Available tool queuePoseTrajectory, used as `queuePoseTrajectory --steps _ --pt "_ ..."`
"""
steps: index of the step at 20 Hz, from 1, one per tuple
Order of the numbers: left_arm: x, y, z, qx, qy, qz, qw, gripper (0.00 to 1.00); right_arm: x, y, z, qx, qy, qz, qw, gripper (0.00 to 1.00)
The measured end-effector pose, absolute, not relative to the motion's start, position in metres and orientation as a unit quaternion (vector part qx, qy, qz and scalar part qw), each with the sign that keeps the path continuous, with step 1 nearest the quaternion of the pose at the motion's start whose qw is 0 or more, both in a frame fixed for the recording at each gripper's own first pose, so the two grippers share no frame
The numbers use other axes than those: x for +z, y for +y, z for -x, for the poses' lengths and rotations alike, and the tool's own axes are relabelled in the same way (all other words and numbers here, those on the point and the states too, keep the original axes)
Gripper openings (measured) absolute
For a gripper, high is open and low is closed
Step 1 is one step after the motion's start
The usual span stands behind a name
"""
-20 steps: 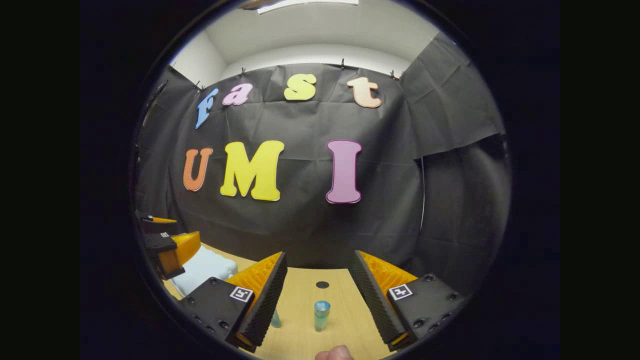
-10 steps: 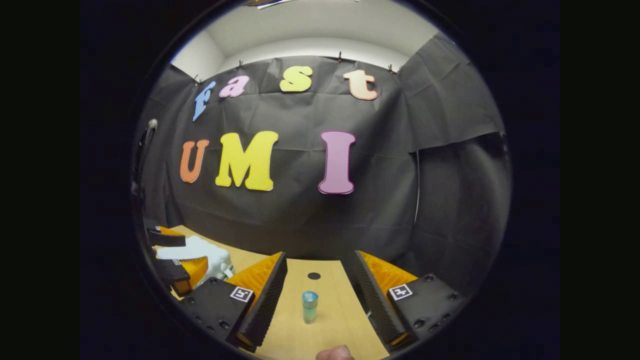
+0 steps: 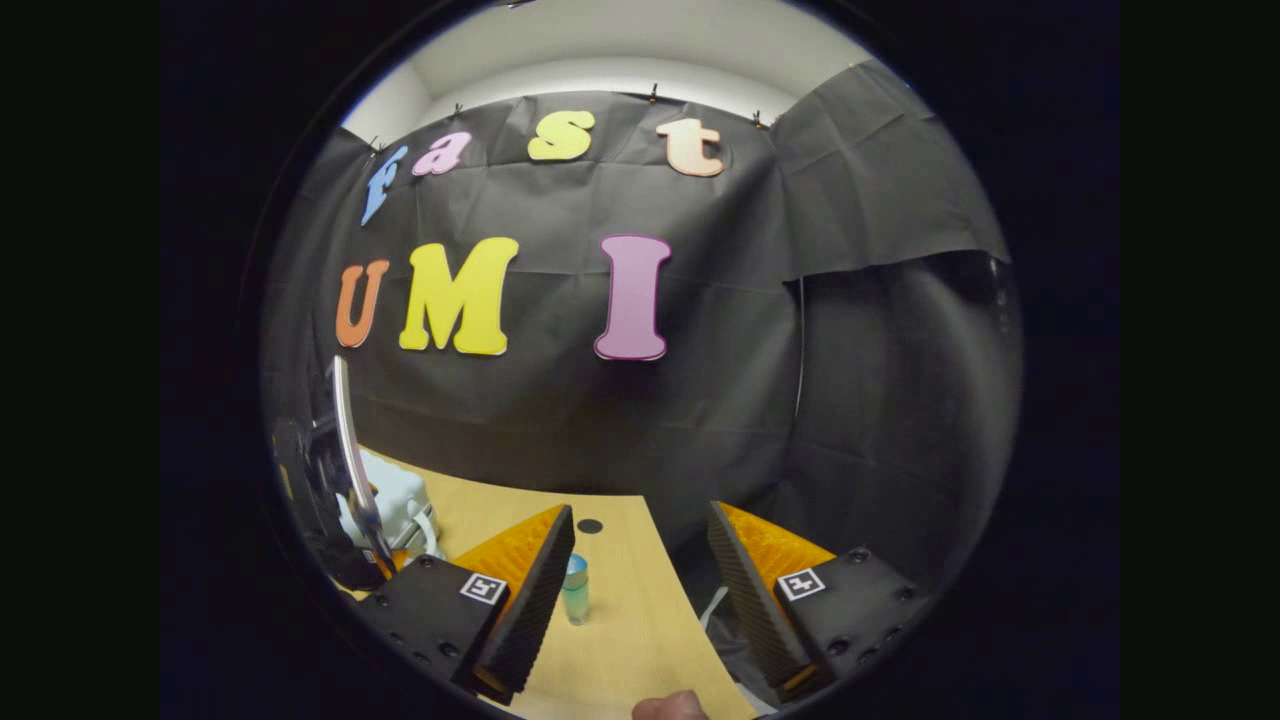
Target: First open the suitcase, pack the skin care products into it, and then close the suitcase.
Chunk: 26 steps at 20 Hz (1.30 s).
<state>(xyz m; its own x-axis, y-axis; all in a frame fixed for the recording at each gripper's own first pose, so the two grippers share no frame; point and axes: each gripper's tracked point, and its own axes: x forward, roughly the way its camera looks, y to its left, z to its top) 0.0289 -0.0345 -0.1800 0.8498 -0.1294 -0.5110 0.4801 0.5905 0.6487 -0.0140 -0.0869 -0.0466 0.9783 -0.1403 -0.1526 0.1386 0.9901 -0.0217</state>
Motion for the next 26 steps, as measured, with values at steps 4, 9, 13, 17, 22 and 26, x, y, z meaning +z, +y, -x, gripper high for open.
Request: queuePoseTrajectory --steps 4,9,13,17,22,26 --pt "-0.213 -0.021 -0.032 -0.180 0.260 -0.496 0.809 0.94 -0.050 -0.097 0.017 -0.086 0.083 0.004 0.993 0.79" --pt "-0.235 -0.017 -0.044 -0.181 0.278 -0.561 0.759 0.80 -0.055 -0.106 0.023 -0.103 0.093 0.006 0.990 0.79" --pt "-0.252 -0.010 -0.045 -0.175 0.316 -0.572 0.736 0.60 -0.060 -0.118 0.029 -0.121 0.099 0.002 0.988 0.79" --pt "-0.248 -0.009 -0.047 -0.167 0.316 -0.582 0.730 0.27 -0.063 -0.123 0.033 -0.132 0.105 -0.003 0.986 0.79" --pt "-0.219 -0.009 -0.048 -0.139 0.290 -0.552 0.769 0.12 -0.061 -0.112 0.032 -0.124 0.100 -0.006 0.987 0.79" --pt "-0.149 0.012 -0.060 -0.102 0.235 -0.495 0.830 0.03 -0.054 -0.092 0.028 -0.105 0.096 -0.004 0.990 0.80"
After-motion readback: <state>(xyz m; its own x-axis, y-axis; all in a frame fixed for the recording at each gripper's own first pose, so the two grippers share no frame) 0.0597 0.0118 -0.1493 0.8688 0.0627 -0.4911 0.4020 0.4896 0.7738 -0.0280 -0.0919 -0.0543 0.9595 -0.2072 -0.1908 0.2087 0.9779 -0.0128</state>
